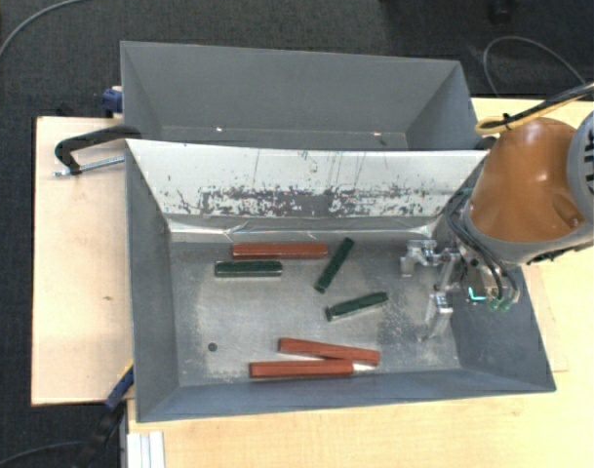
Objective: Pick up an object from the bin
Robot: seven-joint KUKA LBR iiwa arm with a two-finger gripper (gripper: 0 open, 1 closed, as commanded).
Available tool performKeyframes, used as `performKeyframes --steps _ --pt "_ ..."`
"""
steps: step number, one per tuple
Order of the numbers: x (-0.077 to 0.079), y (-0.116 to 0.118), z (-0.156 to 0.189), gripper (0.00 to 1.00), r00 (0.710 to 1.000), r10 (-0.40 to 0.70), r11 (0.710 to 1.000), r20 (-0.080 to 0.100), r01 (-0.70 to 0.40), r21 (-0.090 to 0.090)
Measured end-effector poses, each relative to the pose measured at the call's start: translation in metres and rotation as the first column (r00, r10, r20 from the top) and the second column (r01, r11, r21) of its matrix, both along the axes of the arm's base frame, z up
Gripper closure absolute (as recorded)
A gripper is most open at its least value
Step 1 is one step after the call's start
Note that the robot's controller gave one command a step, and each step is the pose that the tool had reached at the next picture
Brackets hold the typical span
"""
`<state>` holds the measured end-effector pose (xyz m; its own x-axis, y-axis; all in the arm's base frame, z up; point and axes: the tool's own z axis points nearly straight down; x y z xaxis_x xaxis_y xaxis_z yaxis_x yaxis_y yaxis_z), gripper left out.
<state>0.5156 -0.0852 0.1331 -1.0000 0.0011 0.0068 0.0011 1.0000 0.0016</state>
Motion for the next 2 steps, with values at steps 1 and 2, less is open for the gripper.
performKeyframes --steps 1,2 --pt "0.0019 0.0322 -0.0665 0.00 0.999 0.036 0.999 0.001 -0.036 0.002" --pt "0.0036 0.0299 -0.0625 1.00 0.999 0.034 0.999 0.007 -0.034 -0.001"
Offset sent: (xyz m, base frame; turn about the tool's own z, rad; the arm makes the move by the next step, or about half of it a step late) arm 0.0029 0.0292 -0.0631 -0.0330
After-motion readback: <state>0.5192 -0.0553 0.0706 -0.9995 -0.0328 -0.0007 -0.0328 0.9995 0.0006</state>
